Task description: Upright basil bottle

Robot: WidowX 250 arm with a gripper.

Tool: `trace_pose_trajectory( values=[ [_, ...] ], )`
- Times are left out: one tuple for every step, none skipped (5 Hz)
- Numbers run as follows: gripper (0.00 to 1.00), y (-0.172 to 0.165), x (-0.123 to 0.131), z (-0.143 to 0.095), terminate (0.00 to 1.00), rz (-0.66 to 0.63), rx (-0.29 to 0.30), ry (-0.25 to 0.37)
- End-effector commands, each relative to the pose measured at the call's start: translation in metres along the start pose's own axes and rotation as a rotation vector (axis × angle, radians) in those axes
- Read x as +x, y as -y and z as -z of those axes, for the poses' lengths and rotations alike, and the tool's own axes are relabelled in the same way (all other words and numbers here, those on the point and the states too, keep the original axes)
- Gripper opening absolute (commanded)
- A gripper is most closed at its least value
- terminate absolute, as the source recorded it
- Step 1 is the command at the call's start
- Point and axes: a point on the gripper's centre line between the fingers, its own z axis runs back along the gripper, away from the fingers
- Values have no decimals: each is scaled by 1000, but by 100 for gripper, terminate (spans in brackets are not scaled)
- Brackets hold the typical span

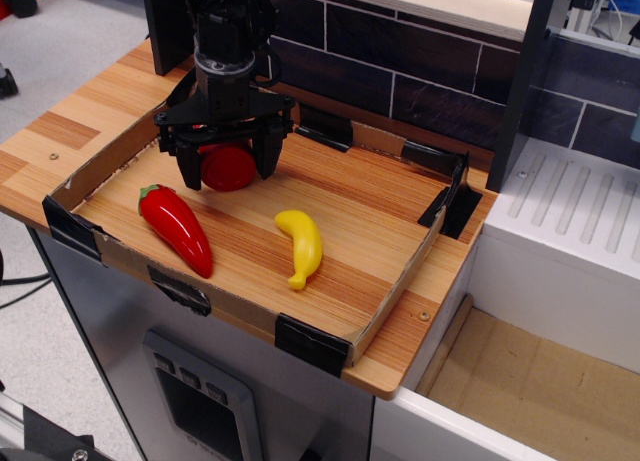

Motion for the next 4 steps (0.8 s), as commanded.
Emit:
trace_pose_trajectory(
  values=[
    [0,-3,12,-17,0,2,-36,28],
    [0,-7,17,-40,0,-13,-55,8],
    [0,-12,22,-68,0,-20,-72,-30],
    [0,-12,29,-91,0,-50,-94,-48]
  ],
)
